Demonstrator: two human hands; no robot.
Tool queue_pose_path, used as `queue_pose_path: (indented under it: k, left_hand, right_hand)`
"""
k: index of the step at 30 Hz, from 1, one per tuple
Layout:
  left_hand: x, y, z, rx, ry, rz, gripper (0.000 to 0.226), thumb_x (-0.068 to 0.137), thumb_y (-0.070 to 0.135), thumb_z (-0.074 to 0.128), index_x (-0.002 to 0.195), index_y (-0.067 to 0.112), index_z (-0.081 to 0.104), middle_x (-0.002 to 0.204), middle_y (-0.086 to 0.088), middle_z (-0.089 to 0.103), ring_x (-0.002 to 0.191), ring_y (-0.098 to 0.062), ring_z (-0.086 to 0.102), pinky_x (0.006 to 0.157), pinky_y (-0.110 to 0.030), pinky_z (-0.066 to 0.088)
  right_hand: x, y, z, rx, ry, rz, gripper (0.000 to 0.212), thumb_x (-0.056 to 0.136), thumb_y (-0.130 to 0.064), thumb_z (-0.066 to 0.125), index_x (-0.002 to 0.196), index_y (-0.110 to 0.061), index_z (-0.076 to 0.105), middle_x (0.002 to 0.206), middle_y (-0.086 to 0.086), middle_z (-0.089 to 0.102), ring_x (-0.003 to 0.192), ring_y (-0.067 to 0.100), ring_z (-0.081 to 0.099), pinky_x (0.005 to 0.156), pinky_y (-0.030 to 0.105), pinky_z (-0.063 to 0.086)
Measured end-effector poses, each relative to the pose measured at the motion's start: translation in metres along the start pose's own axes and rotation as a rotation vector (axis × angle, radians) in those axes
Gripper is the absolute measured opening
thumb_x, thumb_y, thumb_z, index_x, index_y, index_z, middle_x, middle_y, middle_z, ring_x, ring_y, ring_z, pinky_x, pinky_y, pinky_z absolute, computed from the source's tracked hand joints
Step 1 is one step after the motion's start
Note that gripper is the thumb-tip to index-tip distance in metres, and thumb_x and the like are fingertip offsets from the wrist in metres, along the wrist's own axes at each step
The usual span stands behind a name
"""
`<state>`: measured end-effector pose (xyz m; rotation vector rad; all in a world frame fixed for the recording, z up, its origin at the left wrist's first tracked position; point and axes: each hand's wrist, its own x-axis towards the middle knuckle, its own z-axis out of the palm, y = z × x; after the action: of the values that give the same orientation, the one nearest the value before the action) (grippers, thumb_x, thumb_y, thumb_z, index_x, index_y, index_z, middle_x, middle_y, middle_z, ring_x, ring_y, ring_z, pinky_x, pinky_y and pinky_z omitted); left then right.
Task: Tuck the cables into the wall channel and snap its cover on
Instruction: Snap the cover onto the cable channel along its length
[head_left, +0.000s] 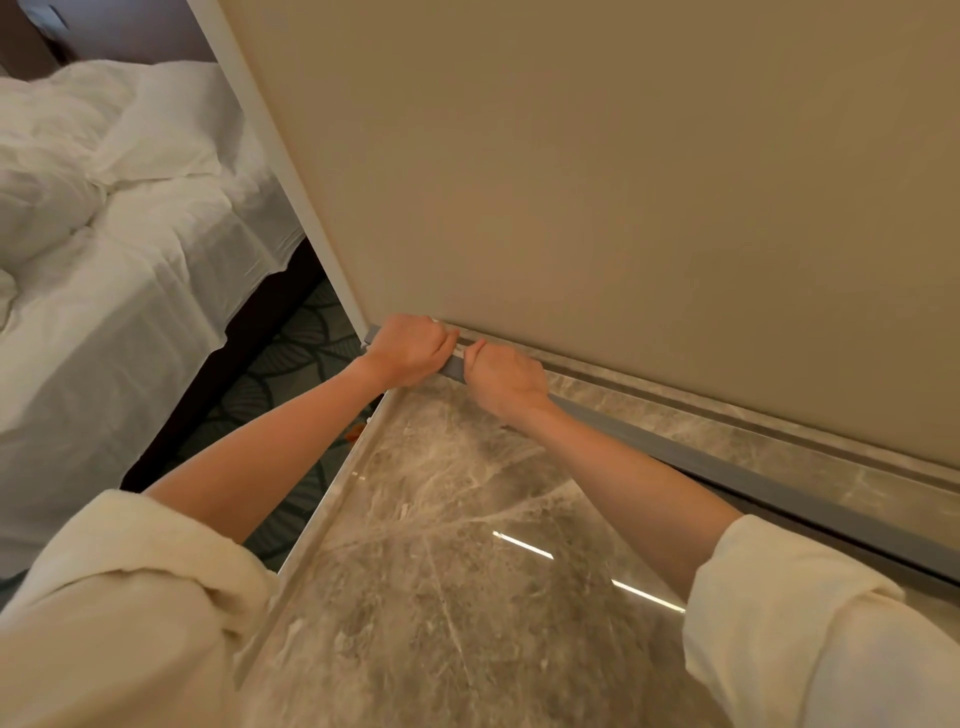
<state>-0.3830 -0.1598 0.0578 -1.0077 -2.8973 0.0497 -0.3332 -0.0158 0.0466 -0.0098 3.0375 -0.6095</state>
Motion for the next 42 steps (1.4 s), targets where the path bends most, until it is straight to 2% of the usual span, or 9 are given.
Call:
queue_pose_path:
  k: [2,8,14,18,20,23,28,36,42]
  left_hand:
    - [-0.002,0.005,0.003,0.039,0.009,-0.001,0.055,0.093,0.012,0.046,0.049,0.021,0.014,0.046,-0.017,0.054,0.040,-0.026,0.044,0.045,-0.038,0.045]
    - [-0.002,0.011,0.001,0.119,-0.019,-0.034,0.038,0.096,0.019,0.037,0.063,0.005,0.051,0.055,-0.016,0.058,0.048,-0.030,0.052,0.049,-0.035,0.037]
    - [-0.002,0.013,0.004,0.118,0.023,-0.048,0.039,0.092,0.015,0.044,0.054,0.007,0.046,0.046,-0.015,0.055,0.038,-0.026,0.044,0.044,-0.030,0.030]
    - [-0.003,0.016,0.005,0.099,0.032,-0.083,0.032,0.086,-0.001,0.057,0.054,-0.003,0.054,0.037,-0.017,0.050,0.031,-0.025,0.043,0.041,-0.026,0.029]
    - [0.002,0.015,0.009,0.085,0.036,-0.108,0.036,0.094,0.005,0.047,0.059,0.000,0.055,0.046,-0.019,0.055,0.040,-0.030,0.050,0.044,-0.032,0.031]
    - [0.008,0.014,0.006,0.082,0.090,-0.192,0.045,0.099,0.014,0.035,0.055,0.009,0.041,0.049,-0.015,0.050,0.047,-0.032,0.051,0.049,-0.037,0.035]
    - [0.010,0.013,0.000,0.000,0.120,-0.201,0.044,0.099,0.010,0.035,0.055,0.009,0.041,0.049,-0.019,0.055,0.046,-0.034,0.051,0.058,-0.042,0.046]
    - [0.008,0.018,0.010,-0.131,0.258,-0.223,0.042,0.100,0.015,0.032,0.061,0.007,0.046,0.056,-0.017,0.053,0.052,-0.033,0.049,0.066,-0.047,0.047]
    - [-0.005,0.044,0.019,-0.242,0.121,-0.136,0.033,0.097,0.026,0.036,0.077,0.008,0.055,0.076,-0.012,0.064,0.067,-0.026,0.053,0.072,-0.042,0.047]
  right_hand:
    - [-0.003,0.003,0.000,0.001,0.011,0.007,0.050,0.102,-0.027,0.022,0.100,-0.005,0.067,0.105,0.017,0.071,0.093,0.034,0.066,0.078,0.037,0.048]
    - [-0.005,0.004,-0.002,-0.003,0.036,0.014,0.055,0.102,-0.030,0.021,0.089,-0.006,0.069,0.098,0.017,0.072,0.087,0.034,0.067,0.067,0.035,0.040]
    - [-0.005,0.008,-0.003,-0.039,0.072,-0.020,0.054,0.102,-0.031,0.023,0.088,-0.007,0.070,0.093,0.016,0.073,0.082,0.034,0.068,0.065,0.034,0.040]
    - [-0.003,0.022,-0.010,-0.161,-0.062,-0.174,0.053,0.103,-0.038,0.020,0.106,-0.013,0.066,0.094,0.013,0.070,0.077,0.030,0.062,0.061,0.036,0.037]
    - [-0.005,0.043,-0.017,-0.109,-0.105,-0.189,0.061,0.100,-0.052,0.023,0.085,-0.012,0.066,0.087,0.013,0.069,0.081,0.031,0.064,0.065,0.036,0.041]
    - [-0.010,0.083,-0.031,-0.116,-0.170,-0.163,0.069,0.088,-0.072,0.026,0.055,-0.015,0.046,0.059,0.002,0.056,0.070,0.028,0.063,0.057,0.032,0.040]
    - [-0.020,0.138,-0.054,0.140,-0.407,-0.035,0.068,0.064,-0.086,0.050,0.075,-0.020,0.057,0.046,0.000,0.062,0.035,0.014,0.058,0.042,0.022,0.045]
    - [-0.033,0.151,-0.061,-0.214,-0.169,-0.200,0.056,0.083,-0.069,0.046,0.079,-0.013,0.050,0.065,-0.001,0.051,0.061,0.022,0.052,0.050,0.031,0.036]
    - [-0.043,0.154,-0.058,-0.247,-0.217,-0.201,0.049,0.089,-0.053,0.055,0.100,-0.006,0.052,0.097,0.015,0.066,0.087,0.034,0.063,0.063,0.036,0.044]
